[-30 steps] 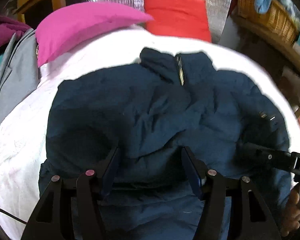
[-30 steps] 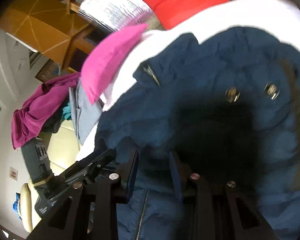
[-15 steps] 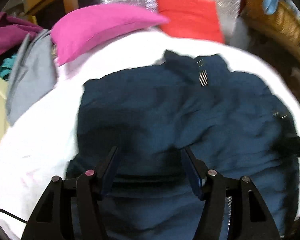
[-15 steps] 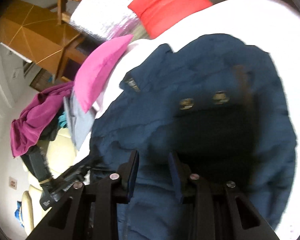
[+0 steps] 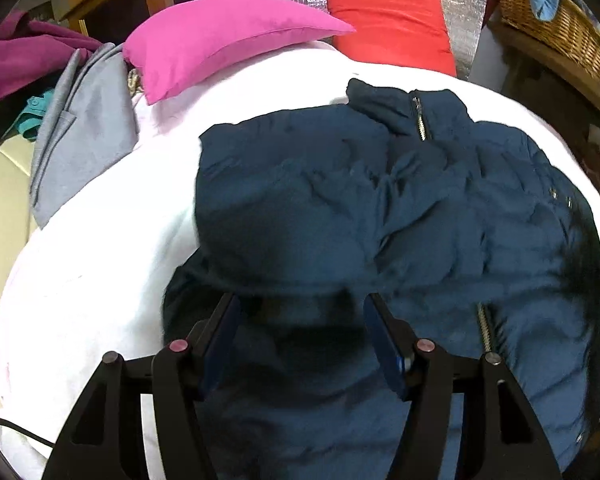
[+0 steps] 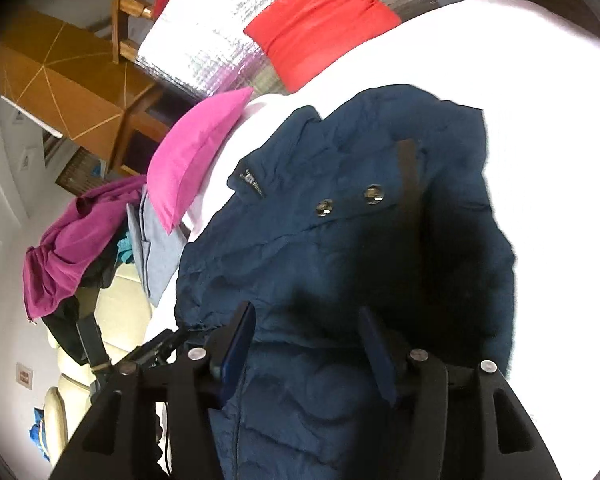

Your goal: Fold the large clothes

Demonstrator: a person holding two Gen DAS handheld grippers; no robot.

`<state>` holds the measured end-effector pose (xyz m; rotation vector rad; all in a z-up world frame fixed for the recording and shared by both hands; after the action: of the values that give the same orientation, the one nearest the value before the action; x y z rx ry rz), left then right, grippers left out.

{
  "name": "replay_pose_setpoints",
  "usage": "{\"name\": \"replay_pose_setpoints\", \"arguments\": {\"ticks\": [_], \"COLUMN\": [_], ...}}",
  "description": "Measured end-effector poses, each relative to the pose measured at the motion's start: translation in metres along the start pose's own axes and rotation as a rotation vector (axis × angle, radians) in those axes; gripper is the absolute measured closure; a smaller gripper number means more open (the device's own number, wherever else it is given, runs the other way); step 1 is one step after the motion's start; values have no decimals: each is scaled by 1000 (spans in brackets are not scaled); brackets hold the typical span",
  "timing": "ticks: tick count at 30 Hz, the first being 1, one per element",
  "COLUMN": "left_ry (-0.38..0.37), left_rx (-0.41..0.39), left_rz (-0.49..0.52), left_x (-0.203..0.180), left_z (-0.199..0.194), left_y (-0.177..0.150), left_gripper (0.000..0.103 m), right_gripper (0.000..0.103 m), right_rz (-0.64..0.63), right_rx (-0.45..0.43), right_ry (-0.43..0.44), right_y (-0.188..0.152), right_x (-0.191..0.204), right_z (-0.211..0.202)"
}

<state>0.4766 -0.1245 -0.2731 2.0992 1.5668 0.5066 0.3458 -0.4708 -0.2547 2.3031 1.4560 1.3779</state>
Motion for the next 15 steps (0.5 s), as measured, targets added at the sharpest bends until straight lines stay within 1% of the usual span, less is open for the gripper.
{"name": "replay_pose_setpoints", "arguments": {"ticks": [8,15], "left_ry": [36,51], "left_rx": [-1,11], "left_rz": [-2,-55], "left_x": [28,57], "left_z": [-25,-45], "left_y": [-32,-63], "left_gripper": [38,38], "right_gripper": [44,44], "right_rz": [7,17], "right_rx": [-14,-5], "right_ry": [-10,-6], "right_y": [-16,-37], "right_x": [-14,-22], "right_z": [-31,-46]}}
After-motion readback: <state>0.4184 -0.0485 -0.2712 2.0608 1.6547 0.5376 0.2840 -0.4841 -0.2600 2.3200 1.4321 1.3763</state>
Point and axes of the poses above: each gripper's, at about its wrist camera, not at the fingertips, and z roughly the way its jaws point, x to its left, y to its top, the point moved 8 cm from there along z, roughly the way its jaws point, and after that the axes turned 5 degrees about -z, right-handed, at the moved point
